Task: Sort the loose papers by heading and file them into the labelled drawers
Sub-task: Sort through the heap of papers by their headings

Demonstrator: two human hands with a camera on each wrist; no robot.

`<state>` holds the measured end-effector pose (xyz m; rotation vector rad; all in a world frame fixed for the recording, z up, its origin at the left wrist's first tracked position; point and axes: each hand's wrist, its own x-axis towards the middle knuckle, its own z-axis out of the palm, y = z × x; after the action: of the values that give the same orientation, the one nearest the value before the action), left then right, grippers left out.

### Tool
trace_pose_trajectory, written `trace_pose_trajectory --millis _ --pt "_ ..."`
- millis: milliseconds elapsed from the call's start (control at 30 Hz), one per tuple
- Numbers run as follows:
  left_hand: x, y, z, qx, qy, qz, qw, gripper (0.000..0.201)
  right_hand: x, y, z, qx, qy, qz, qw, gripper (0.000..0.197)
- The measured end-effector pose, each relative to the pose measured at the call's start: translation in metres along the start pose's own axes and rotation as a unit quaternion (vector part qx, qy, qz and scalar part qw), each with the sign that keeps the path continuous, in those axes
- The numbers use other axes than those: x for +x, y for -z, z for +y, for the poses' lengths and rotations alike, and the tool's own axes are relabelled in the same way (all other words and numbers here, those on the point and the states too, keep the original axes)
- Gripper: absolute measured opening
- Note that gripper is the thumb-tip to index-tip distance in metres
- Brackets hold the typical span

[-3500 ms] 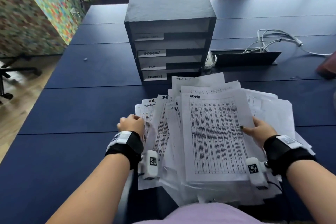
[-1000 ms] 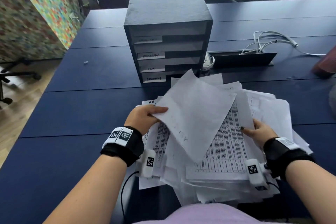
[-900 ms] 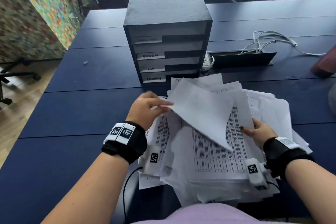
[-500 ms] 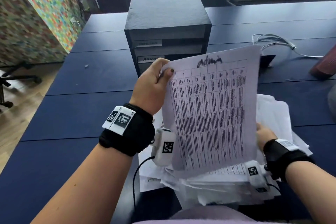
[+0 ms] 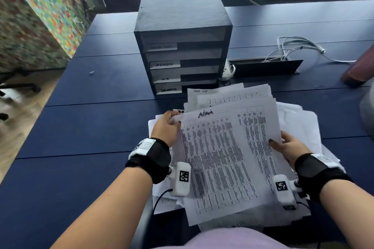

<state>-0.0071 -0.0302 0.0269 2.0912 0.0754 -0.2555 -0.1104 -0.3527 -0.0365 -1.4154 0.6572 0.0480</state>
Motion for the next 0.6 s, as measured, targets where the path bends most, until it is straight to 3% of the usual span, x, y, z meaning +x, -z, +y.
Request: trace_pose_trajectory --millis 33,133,167,267,367,400,500,600 --pt "0.0 -0.001 0.0 -0.012 -0.002 0.004 1.0 0.021 -0.005 -0.003 -0.005 0.024 0.002 -0.017 1.0 0.032" --pt "0.002 -0.008 0.0 -0.045 -0.005 0.022 0.999 0.018 -0.012 -0.01 -0.014 0.018 0.001 -0.035 0.999 0.086" --pt "0.003 -0.01 0.0 -0.065 -0.001 0.038 0.997 0.017 -0.012 -0.013 -0.015 0.015 0.007 -0.04 0.999 0.095" --pt "0.006 -0.016 0.001 -0.092 0.02 0.105 0.99 0.012 -0.014 -0.023 -0.019 0.008 0.018 -0.069 0.997 0.092" --pt "0.01 -0.023 -0.003 -0.111 0.033 0.138 0.984 0.009 -0.018 -0.031 -0.022 0.018 0.025 -0.08 0.996 0.057" --pt "0.01 -0.024 -0.004 -0.122 0.038 0.139 0.982 0.008 -0.019 -0.033 -0.022 0.022 0.024 -0.086 0.996 0.054" --pt "0.01 -0.025 -0.009 -0.172 0.074 0.134 0.973 0.015 -0.024 -0.039 -0.024 0.021 0.023 -0.113 0.993 0.059" --pt "0.008 -0.027 -0.015 -0.294 0.151 0.108 0.938 0.05 -0.024 -0.04 -0.022 0.033 0.023 -0.118 0.992 0.086"
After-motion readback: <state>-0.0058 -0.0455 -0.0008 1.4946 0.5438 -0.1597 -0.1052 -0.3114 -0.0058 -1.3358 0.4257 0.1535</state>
